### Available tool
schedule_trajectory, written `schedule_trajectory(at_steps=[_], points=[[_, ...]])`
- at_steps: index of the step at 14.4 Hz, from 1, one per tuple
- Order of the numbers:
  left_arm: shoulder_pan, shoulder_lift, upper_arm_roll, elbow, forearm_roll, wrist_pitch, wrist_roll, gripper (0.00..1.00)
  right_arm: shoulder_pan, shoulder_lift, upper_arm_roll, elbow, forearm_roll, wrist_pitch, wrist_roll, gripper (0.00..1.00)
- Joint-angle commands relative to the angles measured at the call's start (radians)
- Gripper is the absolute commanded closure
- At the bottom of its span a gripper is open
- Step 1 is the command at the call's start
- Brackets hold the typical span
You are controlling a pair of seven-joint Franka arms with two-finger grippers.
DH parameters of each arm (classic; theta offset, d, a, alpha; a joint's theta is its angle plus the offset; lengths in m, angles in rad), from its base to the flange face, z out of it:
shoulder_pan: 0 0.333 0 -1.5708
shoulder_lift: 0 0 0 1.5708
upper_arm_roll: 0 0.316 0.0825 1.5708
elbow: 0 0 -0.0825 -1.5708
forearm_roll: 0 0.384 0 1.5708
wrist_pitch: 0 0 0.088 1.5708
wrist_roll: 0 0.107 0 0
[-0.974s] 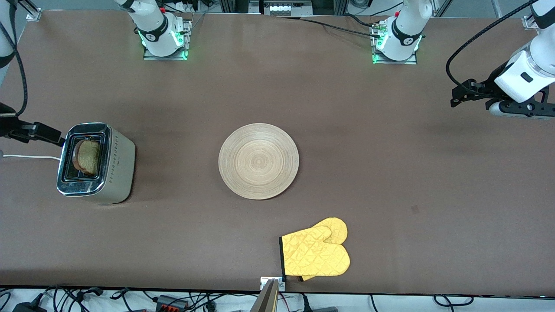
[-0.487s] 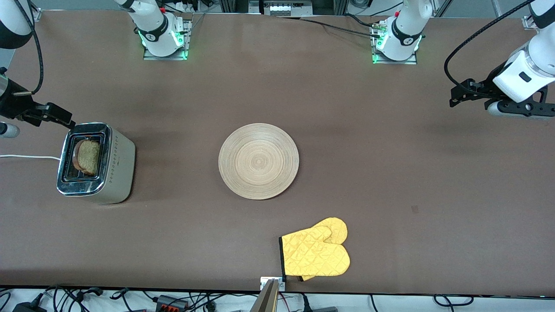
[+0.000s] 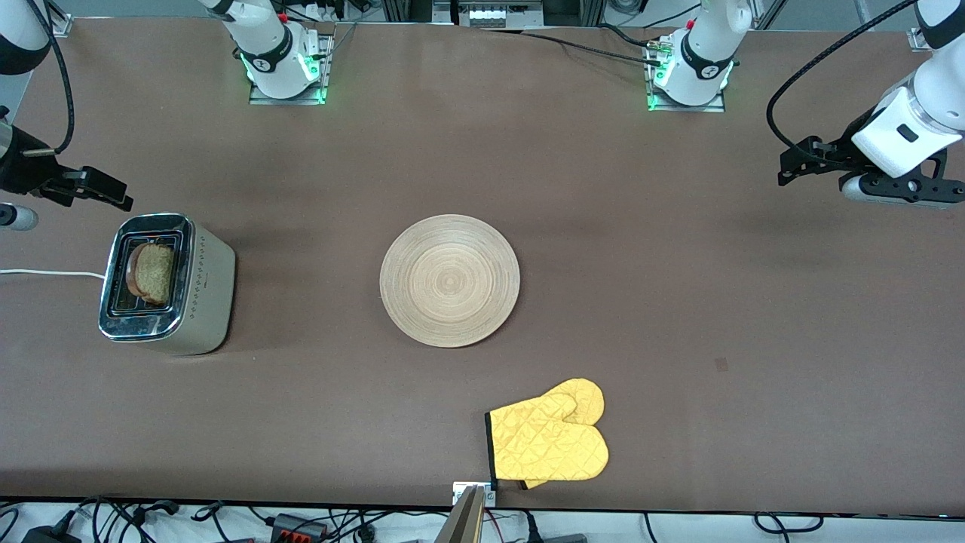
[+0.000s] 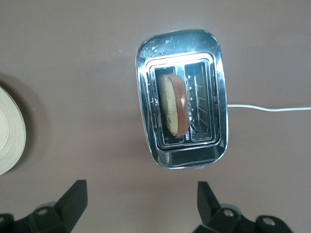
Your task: Move plate and put bread in toaster
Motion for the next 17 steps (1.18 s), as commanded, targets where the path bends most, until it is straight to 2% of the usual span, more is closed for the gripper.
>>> schedule_trajectory(at_steps=[1,17], points=[[-0.027,0.013,0.027,0.029,0.024,-0.010,-0.013,0.00,-0.003,-0.011,0.007,0.008,-0.010,0.007,-0.011,0.00],[-0.019,0.012,0.012,0.029,0.026,-0.014,-0.013,0.00,-0.031,-0.027,0.027,0.002,-0.005,-0.004,-0.011,0.00]])
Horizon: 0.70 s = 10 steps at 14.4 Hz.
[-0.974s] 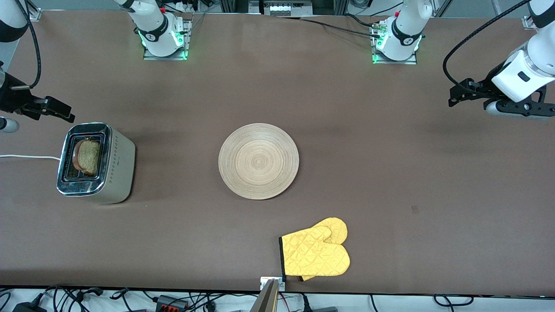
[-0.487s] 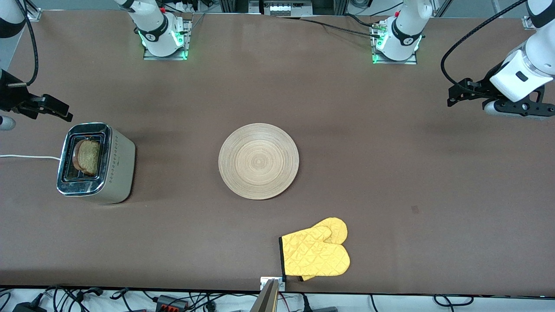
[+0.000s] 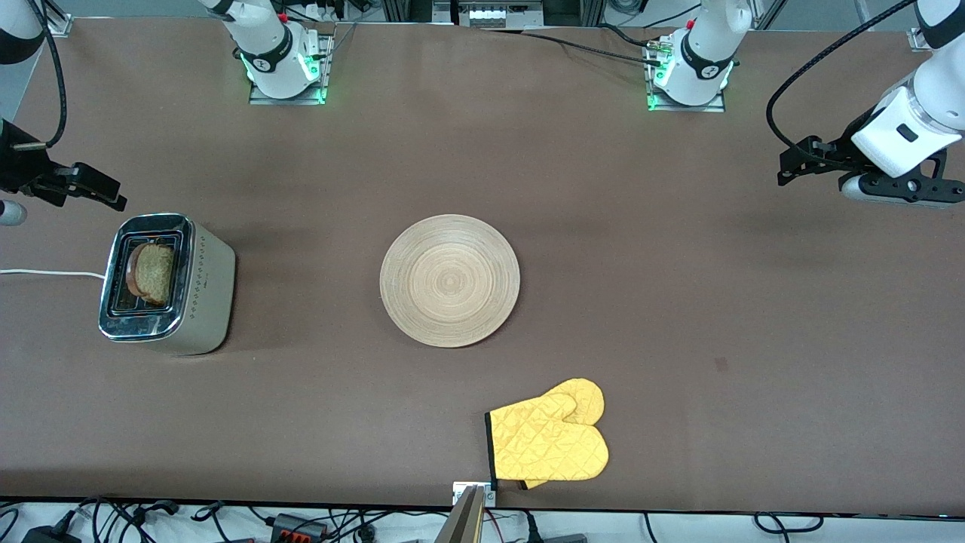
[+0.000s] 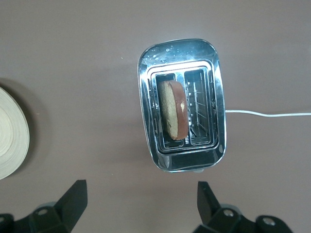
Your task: Move plate and put bread in toaster
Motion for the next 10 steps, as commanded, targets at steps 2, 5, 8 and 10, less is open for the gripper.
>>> schedule_trajectory(at_steps=[2,5,8,10], points=[[-0.003,0.012,-0.001,0.029,0.025,-0.014,-0.013,0.00,-0.028,-0.018,0.027,-0.006,-0.005,-0.015,-0.011,0.00],[-0.003,0.013,-0.001,0.029,0.025,-0.012,-0.013,0.00,-0.018,-0.018,0.027,-0.006,-0.005,-0.015,-0.009,0.00],[-0.001,0.013,0.001,0.029,0.025,-0.012,-0.013,0.00,-0.013,-0.018,0.027,-0.006,-0.005,-0.020,-0.006,0.00],[-0.001,0.012,0.001,0.029,0.025,-0.012,-0.013,0.00,-0.013,-0.018,0.027,-0.006,-0.005,-0.030,-0.005,0.00]])
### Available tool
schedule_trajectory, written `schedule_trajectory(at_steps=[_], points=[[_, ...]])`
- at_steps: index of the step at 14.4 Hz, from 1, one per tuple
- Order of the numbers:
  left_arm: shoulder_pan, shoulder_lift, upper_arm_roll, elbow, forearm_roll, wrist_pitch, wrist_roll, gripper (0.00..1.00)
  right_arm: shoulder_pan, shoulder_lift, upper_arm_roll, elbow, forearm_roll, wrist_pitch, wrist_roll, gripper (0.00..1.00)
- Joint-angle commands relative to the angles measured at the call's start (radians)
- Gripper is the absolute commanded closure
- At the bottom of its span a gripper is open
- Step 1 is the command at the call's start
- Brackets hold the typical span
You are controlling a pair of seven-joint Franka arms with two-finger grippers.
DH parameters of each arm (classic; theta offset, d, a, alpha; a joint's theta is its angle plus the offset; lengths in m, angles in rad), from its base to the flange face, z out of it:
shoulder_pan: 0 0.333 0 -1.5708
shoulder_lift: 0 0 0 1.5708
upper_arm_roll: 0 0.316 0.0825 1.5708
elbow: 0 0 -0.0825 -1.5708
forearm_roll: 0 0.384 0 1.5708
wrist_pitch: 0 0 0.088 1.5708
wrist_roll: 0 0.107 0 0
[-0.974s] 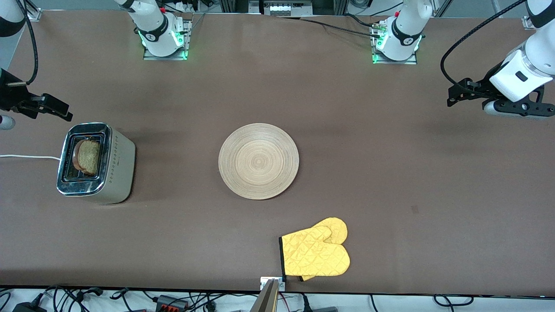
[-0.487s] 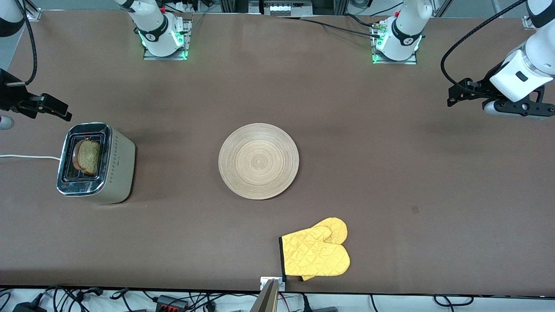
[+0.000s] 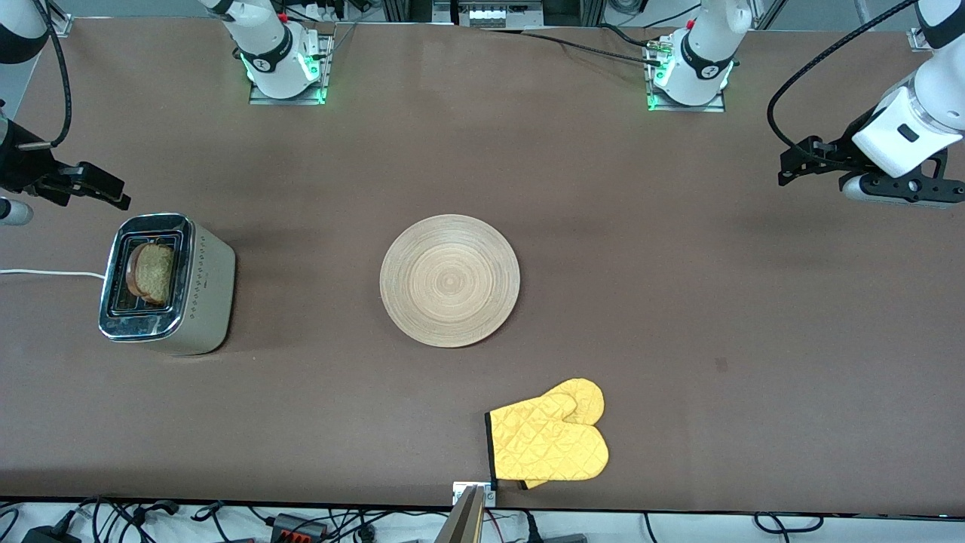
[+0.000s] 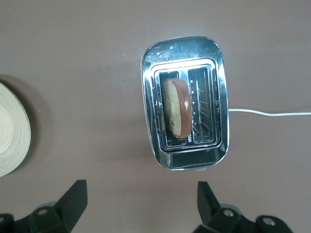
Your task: Move plate and put bread in toaster
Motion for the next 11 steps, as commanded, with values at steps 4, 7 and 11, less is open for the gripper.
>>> schedule_trajectory(at_steps=[4,7,11], points=[[-0.002,0.013,0.000,0.029,0.025,-0.012,-0.013,0.00,-0.010,-0.030,0.014,-0.005,-0.005,-0.033,-0.011,0.00],[-0.002,0.012,0.000,0.029,0.025,-0.012,-0.013,0.00,-0.010,-0.033,0.013,-0.009,-0.008,-0.021,-0.015,0.00],[-0.002,0.013,0.000,0.029,0.025,-0.012,-0.013,0.00,-0.012,-0.036,0.013,-0.011,-0.008,-0.029,-0.034,0.00]])
